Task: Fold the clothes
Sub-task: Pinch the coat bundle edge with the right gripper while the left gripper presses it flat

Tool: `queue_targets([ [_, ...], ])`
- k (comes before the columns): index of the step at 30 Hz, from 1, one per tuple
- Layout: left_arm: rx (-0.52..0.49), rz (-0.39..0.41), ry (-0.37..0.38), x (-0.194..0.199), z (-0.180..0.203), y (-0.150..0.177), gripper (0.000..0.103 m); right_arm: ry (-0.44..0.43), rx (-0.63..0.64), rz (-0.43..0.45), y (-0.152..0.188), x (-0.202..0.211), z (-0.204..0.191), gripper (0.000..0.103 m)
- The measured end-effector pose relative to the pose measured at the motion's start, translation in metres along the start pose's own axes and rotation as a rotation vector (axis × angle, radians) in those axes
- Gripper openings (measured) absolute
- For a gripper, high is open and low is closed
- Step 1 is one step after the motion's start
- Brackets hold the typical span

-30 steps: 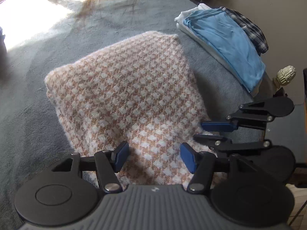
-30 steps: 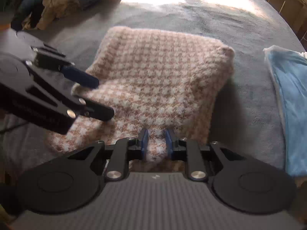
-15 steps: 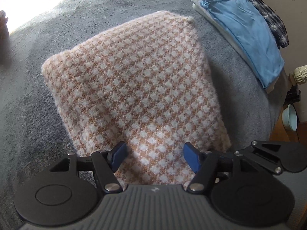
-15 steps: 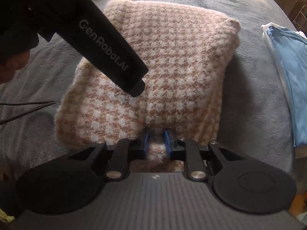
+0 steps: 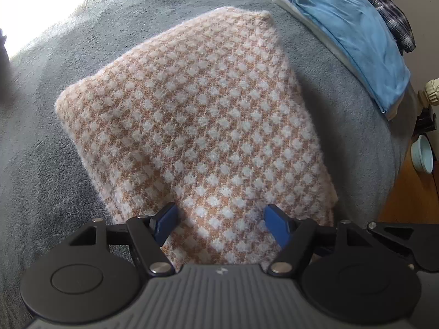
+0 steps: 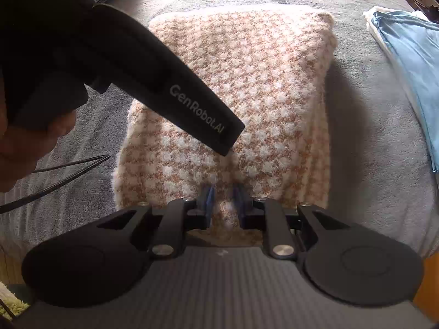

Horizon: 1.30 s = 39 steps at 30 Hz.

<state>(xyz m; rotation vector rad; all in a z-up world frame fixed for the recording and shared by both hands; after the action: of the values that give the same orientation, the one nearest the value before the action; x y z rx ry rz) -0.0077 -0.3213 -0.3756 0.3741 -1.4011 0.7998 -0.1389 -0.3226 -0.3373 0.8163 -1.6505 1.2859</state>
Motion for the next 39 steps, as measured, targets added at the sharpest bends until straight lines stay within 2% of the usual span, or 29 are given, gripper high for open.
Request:
queue_targets([
  [12,-0.021,-0.002,0.005,-0.002,0.002,0.004,0.074,0.025,-0.002,0.026,0.002,-0.001,-0.003,0.016],
  [17,-0.022,0.021,0.014,0.003,0.001,0.009,0.074,0.028,-0.005,0.036,0.002,-0.001,-0.003,0.016],
  [18,-0.011,0.04,0.028,0.008,-0.001,0.011,0.073,0.028,-0.007,0.038,0.002,0.0,-0.003,0.016],
  [21,0.046,0.161,0.128,0.035,-0.018,0.029,0.07,0.027,-0.019,0.042,0.002,0.0,-0.002,0.016],
  [23,0.045,0.221,0.169,0.049,-0.028,0.044,0.069,0.024,-0.028,0.047,0.002,0.0,-0.001,0.016],
  [25,0.026,0.246,0.187,0.056,-0.035,0.045,0.069,0.022,-0.034,0.051,0.003,0.0,-0.001,0.016],
  [27,0.012,0.213,0.19,0.049,-0.036,0.054,0.065,0.02,-0.041,0.055,0.003,0.001,-0.001,0.016],
  [28,0.005,0.188,0.18,0.042,-0.036,0.058,0.059,0.019,-0.044,0.055,0.004,0.001,-0.001,0.016],
  [29,0.0,0.174,0.174,0.039,-0.037,0.065,0.058,0.019,-0.046,0.054,0.005,0.001,-0.001,0.016],
  [31,0.023,0.187,0.192,0.038,-0.042,0.078,0.058,0.018,-0.049,0.051,0.006,0.001,0.0,0.016],
  [36,0.094,0.186,0.241,0.033,-0.052,0.085,0.058,0.021,-0.034,0.034,0.007,0.015,-0.008,0.016],
  [39,0.108,0.193,0.257,0.031,-0.058,0.091,0.058,-0.014,-0.064,0.073,-0.002,0.034,-0.008,0.018],
])
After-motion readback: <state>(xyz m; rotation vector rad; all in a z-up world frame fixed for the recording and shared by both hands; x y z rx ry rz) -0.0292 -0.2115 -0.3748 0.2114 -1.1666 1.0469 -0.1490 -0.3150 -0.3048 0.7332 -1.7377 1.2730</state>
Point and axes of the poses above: each gripper's, at about its wrist camera, not at the fingertips, and x roughly against the way its jaws point, z to its right, y to its underside, the point moved 4 cm from there along -x, roughly the way its jaws point, and after that the axes turned 3 degrees about z, right-handed, at the moved point
